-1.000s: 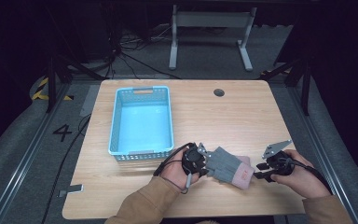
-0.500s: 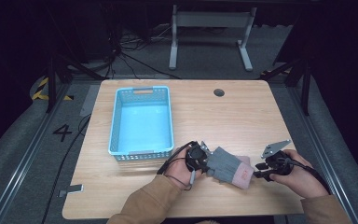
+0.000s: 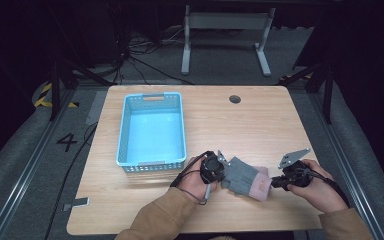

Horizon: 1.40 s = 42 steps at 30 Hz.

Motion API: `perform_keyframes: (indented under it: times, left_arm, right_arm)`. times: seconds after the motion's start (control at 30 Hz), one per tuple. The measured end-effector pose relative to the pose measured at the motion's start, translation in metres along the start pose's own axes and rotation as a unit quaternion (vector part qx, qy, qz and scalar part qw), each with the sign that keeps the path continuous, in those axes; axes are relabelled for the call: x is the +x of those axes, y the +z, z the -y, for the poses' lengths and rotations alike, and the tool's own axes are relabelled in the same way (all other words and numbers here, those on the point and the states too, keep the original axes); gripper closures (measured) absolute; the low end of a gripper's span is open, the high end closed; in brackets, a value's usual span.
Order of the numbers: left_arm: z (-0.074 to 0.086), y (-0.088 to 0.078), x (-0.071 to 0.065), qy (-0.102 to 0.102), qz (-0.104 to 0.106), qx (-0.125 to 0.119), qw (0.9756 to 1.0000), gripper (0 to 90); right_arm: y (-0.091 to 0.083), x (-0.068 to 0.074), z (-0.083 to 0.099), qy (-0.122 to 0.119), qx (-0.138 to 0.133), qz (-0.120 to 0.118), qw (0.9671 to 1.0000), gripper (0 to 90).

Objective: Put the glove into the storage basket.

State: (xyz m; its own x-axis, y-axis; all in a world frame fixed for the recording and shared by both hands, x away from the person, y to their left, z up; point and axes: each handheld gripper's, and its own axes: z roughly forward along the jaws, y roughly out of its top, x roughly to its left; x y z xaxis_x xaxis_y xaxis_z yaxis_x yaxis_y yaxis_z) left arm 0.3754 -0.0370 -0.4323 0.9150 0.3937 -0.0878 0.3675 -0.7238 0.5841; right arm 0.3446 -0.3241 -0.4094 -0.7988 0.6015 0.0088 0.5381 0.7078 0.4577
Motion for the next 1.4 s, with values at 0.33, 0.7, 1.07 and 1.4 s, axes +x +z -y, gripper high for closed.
perform_keyframes:
  times: [0.33,0.7,1.07,1.4]
  left_arm:
    - [-0.001,-0.024,-0.015,0.007,0.010,-0.023,0.9997,88.9]
    - [0.001,-0.021,-0.023,0.014,0.016,-0.014,0.9997,88.9]
    - [0.002,-0.010,-0.025,0.014,0.020,-0.002,0.9997,88.9]
    - [0.004,-0.001,-0.022,0.005,0.022,0.012,0.9997,86.9]
  right_arm:
    - [-0.022,-0.005,-0.007,0.018,-0.051,0.023,0.9983,86.2]
    - [-0.010,-0.017,-0.016,0.033,-0.064,0.039,0.9966,86.6]
    - [0.005,-0.024,-0.016,0.045,-0.052,0.041,0.9968,86.7]
    - [0.010,-0.027,-0.014,0.056,-0.041,0.039,0.9968,84.2]
